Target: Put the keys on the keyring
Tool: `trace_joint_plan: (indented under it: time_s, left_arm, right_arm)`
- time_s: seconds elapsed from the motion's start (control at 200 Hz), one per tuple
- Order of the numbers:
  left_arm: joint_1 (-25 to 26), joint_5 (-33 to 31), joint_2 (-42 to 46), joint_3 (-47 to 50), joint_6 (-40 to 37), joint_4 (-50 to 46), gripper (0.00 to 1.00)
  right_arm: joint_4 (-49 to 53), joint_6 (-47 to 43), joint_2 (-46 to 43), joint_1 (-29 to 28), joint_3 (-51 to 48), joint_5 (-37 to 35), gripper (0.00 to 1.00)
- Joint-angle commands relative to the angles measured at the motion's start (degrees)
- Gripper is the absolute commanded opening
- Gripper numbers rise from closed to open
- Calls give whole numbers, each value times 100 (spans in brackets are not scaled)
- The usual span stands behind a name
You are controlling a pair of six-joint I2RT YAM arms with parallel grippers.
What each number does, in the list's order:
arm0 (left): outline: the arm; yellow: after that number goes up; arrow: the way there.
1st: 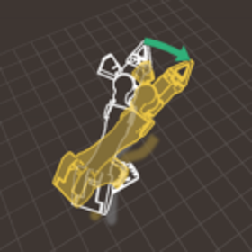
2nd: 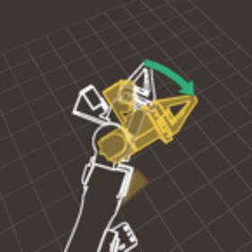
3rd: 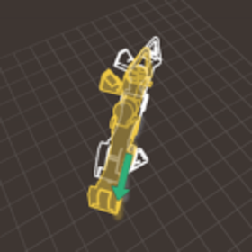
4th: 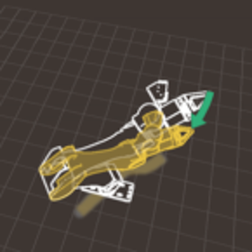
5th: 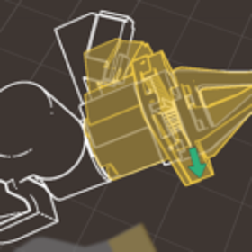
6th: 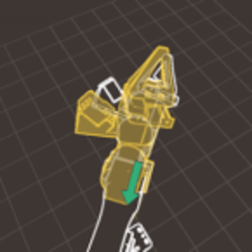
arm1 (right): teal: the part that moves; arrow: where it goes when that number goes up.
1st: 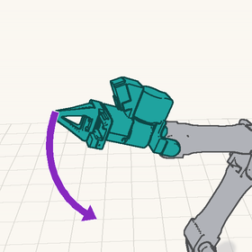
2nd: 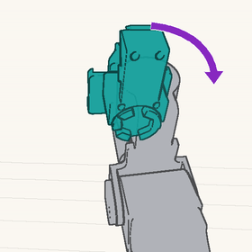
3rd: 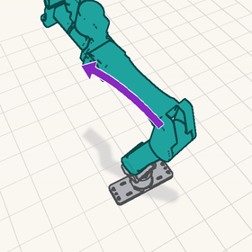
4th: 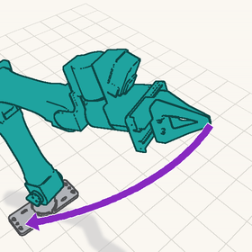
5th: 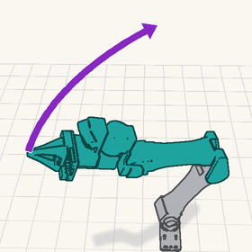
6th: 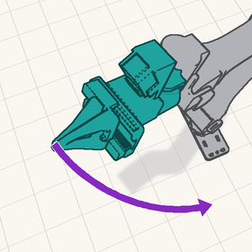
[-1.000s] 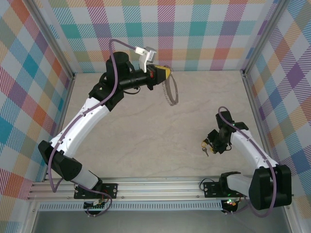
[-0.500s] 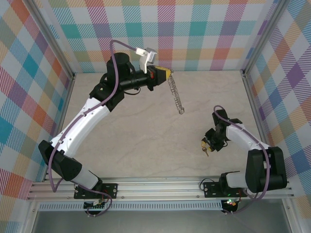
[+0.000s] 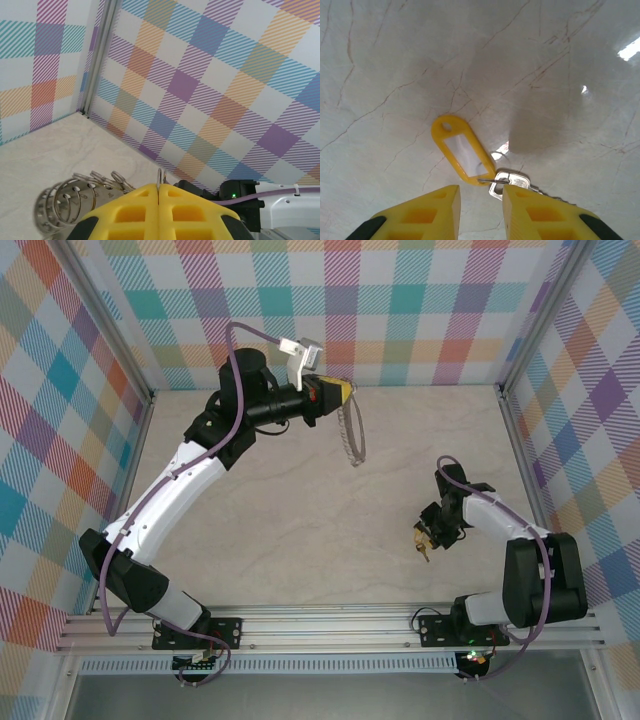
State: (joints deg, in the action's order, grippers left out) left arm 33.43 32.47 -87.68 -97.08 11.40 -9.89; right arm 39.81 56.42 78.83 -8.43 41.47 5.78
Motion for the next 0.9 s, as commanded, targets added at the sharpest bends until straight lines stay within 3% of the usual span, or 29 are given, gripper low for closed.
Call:
trace_joint_plan:
  time_s: [0.0,0.895]
  left_arm:
    - [-59,104,98,-15,90,432,0]
    - [-59,60,123,57,134,481,0]
  right_arm:
    - [-25,26,78,-10,64,19,28]
    - [-267,36,300,-13,-130,107,24]
